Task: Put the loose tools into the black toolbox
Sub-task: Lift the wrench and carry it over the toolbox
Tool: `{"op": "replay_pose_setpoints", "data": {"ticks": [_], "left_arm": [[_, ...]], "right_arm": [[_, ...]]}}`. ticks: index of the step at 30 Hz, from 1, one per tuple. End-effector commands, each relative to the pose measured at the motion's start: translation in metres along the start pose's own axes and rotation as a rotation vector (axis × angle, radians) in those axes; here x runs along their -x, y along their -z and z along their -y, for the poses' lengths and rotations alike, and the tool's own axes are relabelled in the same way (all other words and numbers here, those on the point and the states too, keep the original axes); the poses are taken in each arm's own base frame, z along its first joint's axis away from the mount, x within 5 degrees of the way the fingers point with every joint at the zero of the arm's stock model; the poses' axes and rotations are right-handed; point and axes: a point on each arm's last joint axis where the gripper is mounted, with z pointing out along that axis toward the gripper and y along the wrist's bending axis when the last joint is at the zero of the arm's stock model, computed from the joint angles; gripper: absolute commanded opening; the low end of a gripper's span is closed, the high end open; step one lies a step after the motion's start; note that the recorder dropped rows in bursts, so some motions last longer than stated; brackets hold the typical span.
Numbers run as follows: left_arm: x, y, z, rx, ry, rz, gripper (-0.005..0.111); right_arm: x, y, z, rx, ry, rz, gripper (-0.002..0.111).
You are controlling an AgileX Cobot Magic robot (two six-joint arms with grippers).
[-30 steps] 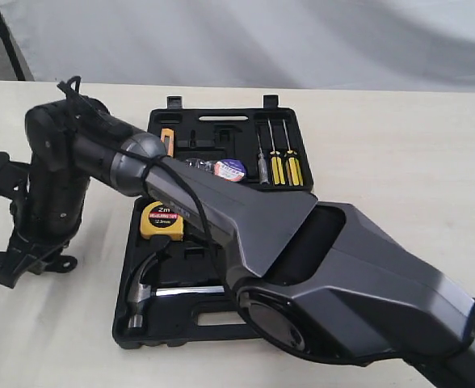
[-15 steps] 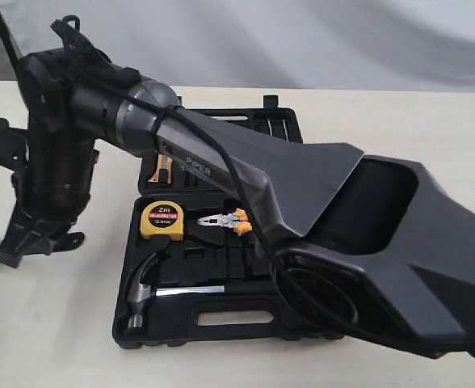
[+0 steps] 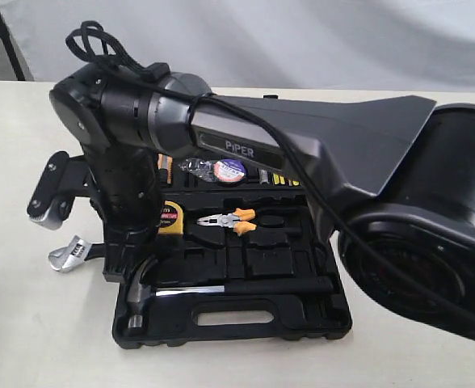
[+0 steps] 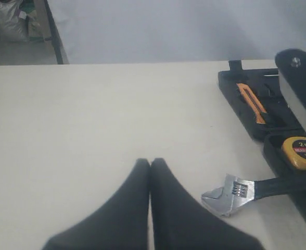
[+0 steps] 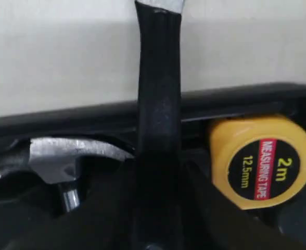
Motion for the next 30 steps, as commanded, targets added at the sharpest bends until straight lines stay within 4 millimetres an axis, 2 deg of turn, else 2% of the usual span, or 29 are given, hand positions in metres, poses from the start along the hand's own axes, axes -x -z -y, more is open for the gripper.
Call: {"op": "replay_pose_setpoints", "data": {"ticks": [1, 5, 6, 8, 10, 13, 15, 19, 23, 24, 25, 27, 28, 30], "left_arm": [[-0.002, 0.001, 0.0, -0.014, 0.022, 0.007, 0.001], [-0.002, 0.001, 0.0, -0.014, 0.022, 0.007, 0.001], [-0.002, 0.001, 0.0, -0.014, 0.022, 0.007, 0.001], [-0.002, 0.001, 0.0, -0.014, 0.022, 0.007, 0.001], [-0.002, 0.001, 0.0, -0.014, 0.022, 0.007, 0.001], [-0.002, 0.001, 0.0, -0.014, 0.022, 0.007, 0.001], [-0.002, 0.001, 0.0, -0.014, 0.022, 0.007, 0.001], [-0.002, 0.001, 0.0, -0.014, 0.022, 0.007, 0.001], [-0.002, 0.001, 0.0, -0.014, 0.022, 0.007, 0.001], [-0.002, 0.001, 0.0, -0.014, 0.022, 0.007, 0.001], [-0.002, 0.001, 0.0, -0.014, 0.022, 0.007, 0.001], [-0.002, 0.001, 0.0, -0.014, 0.022, 0.007, 0.001], [-0.002, 0.001, 0.0, -0.014, 0.022, 0.007, 0.001], [-0.002, 0.001, 0.0, -0.014, 0.022, 0.007, 0.001]], "right_arm": [[-0.009, -0.006, 0.001, -0.009, 0.016, -0.048, 0.022], [-0.009, 0.001, 0.003, -0.033, -0.004, -0.037, 0.054], [-0.008, 0.005, 0.004, -0.037, -0.017, -0.026, 0.057], [-0.002, 0.022, 0.003, -0.056, -0.068, 0.021, 0.055], [0.004, 0.031, 0.002, -0.076, -0.081, 0.064, 0.054], [0.015, 0.031, -0.007, -0.104, -0.048, 0.1, 0.054], [0.023, 0.022, -0.015, -0.14, -0.001, 0.084, 0.054], [0.04, -0.017, -0.04, -0.269, 0.167, -0.046, 0.054], [0.049, -0.043, -0.047, -0.333, 0.201, -0.049, 0.054], [0.049, -0.044, -0.047, -0.334, 0.2, -0.046, 0.054], [0.049, -0.048, -0.047, -0.341, 0.208, -0.057, 0.04], [0.049, -0.045, -0.046, -0.351, 0.206, -0.057, 0.005], [0.049, -0.038, -0.045, -0.358, 0.195, -0.042, 0.001], [0.047, -0.016, -0.042, -0.373, 0.178, -0.03, 0.0]]}}
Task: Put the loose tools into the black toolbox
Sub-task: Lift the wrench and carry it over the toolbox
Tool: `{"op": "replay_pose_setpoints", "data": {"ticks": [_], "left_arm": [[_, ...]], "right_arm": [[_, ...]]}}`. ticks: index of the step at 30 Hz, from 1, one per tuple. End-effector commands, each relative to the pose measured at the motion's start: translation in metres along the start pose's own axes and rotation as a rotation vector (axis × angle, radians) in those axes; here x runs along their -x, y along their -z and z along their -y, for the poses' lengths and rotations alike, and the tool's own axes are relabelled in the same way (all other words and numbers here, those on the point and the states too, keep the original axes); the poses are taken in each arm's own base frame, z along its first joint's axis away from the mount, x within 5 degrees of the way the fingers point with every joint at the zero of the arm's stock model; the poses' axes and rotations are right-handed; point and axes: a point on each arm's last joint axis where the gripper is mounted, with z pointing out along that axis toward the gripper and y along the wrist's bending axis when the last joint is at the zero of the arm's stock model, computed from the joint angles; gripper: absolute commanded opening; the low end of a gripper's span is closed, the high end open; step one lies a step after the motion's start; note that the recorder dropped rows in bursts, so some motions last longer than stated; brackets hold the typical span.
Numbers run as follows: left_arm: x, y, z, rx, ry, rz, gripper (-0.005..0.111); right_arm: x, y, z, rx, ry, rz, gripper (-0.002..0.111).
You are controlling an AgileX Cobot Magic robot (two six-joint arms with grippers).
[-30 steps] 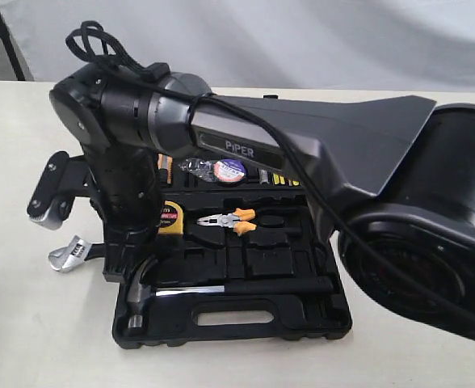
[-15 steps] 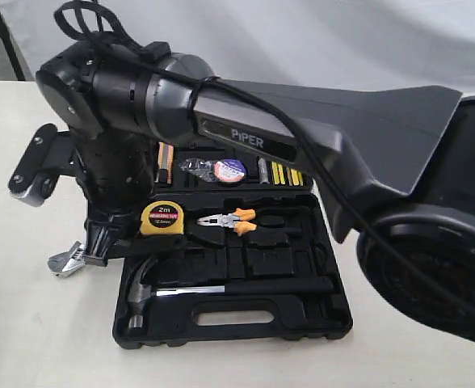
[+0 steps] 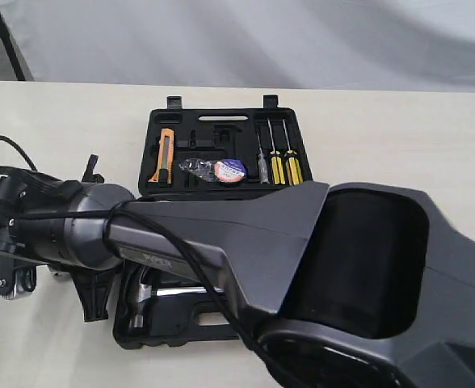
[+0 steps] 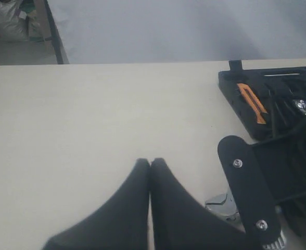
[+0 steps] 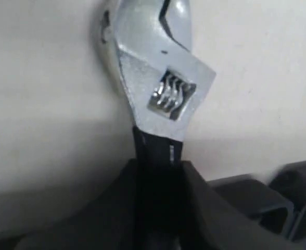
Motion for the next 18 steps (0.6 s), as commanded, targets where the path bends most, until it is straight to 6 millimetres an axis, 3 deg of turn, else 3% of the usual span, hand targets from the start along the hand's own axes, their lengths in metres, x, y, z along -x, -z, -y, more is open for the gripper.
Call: {"op": "replay_pose_setpoints", "data": {"ticks": [1, 4, 10, 14, 18], "left_arm": [[-0.002, 0.001, 0.0, -0.014, 0.022, 0.007, 0.001], [-0.002, 0.001, 0.0, -0.014, 0.022, 0.007, 0.001], [-0.002, 0.001, 0.0, -0.014, 0.022, 0.007, 0.001], [-0.002, 0.001, 0.0, -0.014, 0.022, 0.007, 0.001], [-0.002, 0.001, 0.0, -0.014, 0.022, 0.007, 0.001]], "right_arm": [[-0.009, 0.038, 0.017, -0.016, -0.053, 0.013, 0.0], [-0.036, 0.082, 0.041, 0.078, -0.121, 0.039, -0.001], [-0.096, 0.122, 0.081, 0.303, -0.379, 0.231, -0.001], [-0.148, 0.12, 0.089, 0.468, -0.537, 0.279, -0.001], [-0.188, 0.093, 0.065, 0.625, -0.591, 0.218, -0.001]]}}
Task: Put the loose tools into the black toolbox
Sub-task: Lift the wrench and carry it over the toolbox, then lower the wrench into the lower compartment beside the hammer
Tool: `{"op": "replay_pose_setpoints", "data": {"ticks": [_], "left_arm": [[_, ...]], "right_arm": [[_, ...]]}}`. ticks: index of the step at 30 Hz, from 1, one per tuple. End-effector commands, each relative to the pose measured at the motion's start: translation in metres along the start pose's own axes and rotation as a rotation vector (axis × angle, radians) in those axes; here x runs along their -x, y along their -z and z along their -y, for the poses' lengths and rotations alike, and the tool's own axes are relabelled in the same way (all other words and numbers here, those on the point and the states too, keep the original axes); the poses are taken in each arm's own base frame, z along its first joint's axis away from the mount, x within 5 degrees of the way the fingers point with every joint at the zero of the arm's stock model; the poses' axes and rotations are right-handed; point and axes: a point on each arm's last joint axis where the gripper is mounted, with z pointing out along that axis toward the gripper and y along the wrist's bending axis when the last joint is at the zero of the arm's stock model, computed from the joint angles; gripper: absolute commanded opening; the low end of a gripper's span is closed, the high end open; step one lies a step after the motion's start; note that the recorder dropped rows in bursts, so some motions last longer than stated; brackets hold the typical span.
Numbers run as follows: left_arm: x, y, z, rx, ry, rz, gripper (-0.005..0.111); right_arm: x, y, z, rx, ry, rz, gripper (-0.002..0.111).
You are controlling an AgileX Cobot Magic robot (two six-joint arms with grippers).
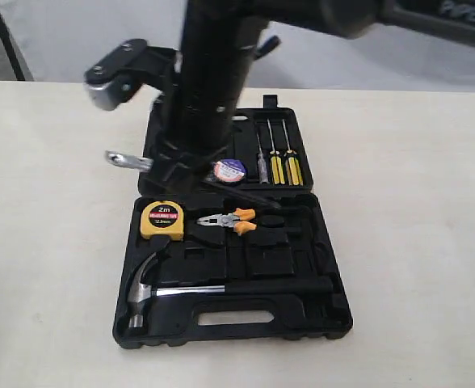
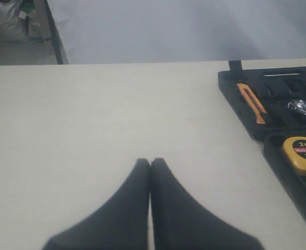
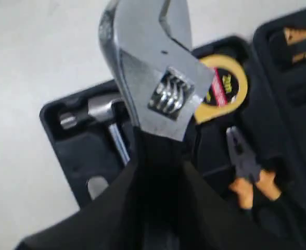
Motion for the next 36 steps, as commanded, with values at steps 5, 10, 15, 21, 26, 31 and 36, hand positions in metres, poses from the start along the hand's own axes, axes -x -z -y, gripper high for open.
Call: {"op": "replay_pose_setpoints", "data": {"ticks": [5, 10, 15, 21, 26, 31, 36], "left_arm": [[-0.002, 0.001, 0.0, -0.014, 0.022, 0.007, 0.001], [-0.002, 0.001, 0.0, -0.014, 0.022, 0.007, 0.001], [-0.002, 0.001, 0.0, -0.014, 0.022, 0.007, 0.001], [-0.002, 0.001, 0.0, -0.014, 0.022, 0.007, 0.001], [-0.002, 0.001, 0.0, -0.014, 0.022, 0.007, 0.001], [-0.002, 0.001, 0.0, -0.014, 0.022, 0.007, 0.001], [-0.002, 0.001, 0.0, -0.014, 0.022, 0.007, 0.001]], "right_arm": [[-0.074, -0.048, 0.007, 0.351, -0.091, -0.068, -0.001], [-0.08, -0.069, 0.019, 0.438, -0.143, -0.042, -0.001], [-0.088, -0.09, 0.028, 0.459, -0.162, -0.086, -0.001], [-0.092, -0.107, 0.035, 0.431, -0.163, -0.116, -0.001], [-0.091, -0.109, 0.038, 0.388, -0.162, -0.093, -0.001], [-0.091, -0.109, 0.039, 0.385, -0.161, -0.094, 0.0], [-0.09, -0.109, 0.039, 0.378, -0.163, -0.09, 0.0]]}}
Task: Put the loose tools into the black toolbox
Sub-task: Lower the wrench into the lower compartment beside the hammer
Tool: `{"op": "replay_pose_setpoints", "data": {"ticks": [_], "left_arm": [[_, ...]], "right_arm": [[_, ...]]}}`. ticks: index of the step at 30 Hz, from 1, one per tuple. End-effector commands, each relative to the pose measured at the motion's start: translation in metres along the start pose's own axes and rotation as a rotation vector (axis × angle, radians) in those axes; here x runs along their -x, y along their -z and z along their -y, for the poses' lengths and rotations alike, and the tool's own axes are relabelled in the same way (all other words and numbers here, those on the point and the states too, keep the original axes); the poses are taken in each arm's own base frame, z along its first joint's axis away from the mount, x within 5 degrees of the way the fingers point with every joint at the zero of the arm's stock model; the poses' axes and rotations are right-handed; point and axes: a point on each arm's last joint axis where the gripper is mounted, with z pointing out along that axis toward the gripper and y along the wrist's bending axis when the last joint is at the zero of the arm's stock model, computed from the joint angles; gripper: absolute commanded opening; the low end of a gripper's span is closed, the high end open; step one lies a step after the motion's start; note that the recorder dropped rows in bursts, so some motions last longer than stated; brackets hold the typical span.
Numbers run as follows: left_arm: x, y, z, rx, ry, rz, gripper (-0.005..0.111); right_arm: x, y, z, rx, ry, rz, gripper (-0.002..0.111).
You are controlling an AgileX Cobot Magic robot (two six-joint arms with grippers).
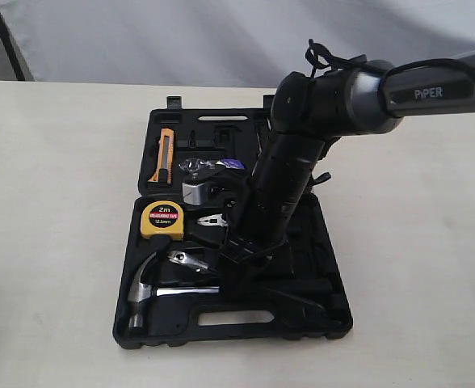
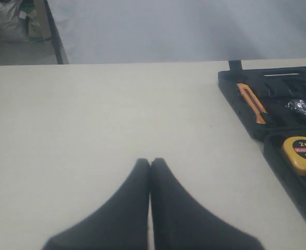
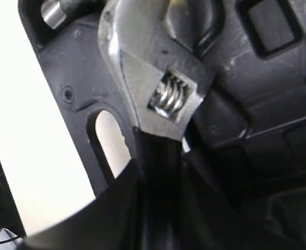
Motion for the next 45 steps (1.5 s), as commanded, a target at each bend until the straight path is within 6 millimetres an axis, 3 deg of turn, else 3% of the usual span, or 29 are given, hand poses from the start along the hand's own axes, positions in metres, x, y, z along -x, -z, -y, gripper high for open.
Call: {"op": "replay_pose_setpoints", "data": {"ticks": [1, 4, 10, 12, 20, 26, 33, 39, 45], "left_arm": [[-0.002, 0.001, 0.0, -0.014, 0.022, 0.007, 0.001], [-0.002, 0.001, 0.0, -0.014, 0.022, 0.007, 0.001], [-0.002, 0.001, 0.0, -0.014, 0.022, 0.007, 0.001], [-0.002, 0.001, 0.0, -0.014, 0.022, 0.007, 0.001], [-0.002, 0.001, 0.0, -0.014, 0.022, 0.007, 0.001], [-0.002, 0.001, 0.0, -0.014, 0.022, 0.007, 0.001], [-0.002, 0.001, 0.0, -0.014, 0.022, 0.007, 0.001], [-0.002, 0.001, 0.0, -0.014, 0.022, 0.007, 0.001], [-0.002, 0.001, 0.0, -0.014, 0.022, 0.007, 0.001]], "right_arm": [[0.0, 0.003, 0.004, -0.023, 0.011, 0.009, 0.0], [0.0, 0.003, 0.004, -0.028, 0.007, 0.012, 0.006], [0.001, 0.004, 0.004, -0.033, 0.011, 0.013, 0.045], [0.003, 0.005, 0.005, -0.039, 0.016, 0.018, 0.052], [0.018, 0.024, 0.002, -0.057, -0.01, 0.06, 0.052], [0.015, 0.038, -0.018, -0.109, -0.02, -0.018, 0.052], [0.01, 0.025, -0.051, -0.468, 0.002, -0.176, 0.052], [0.012, -0.002, -0.075, -0.585, 0.042, -0.164, 0.052], [0.012, -0.013, -0.079, -0.714, 0.067, -0.177, 0.052]]}}
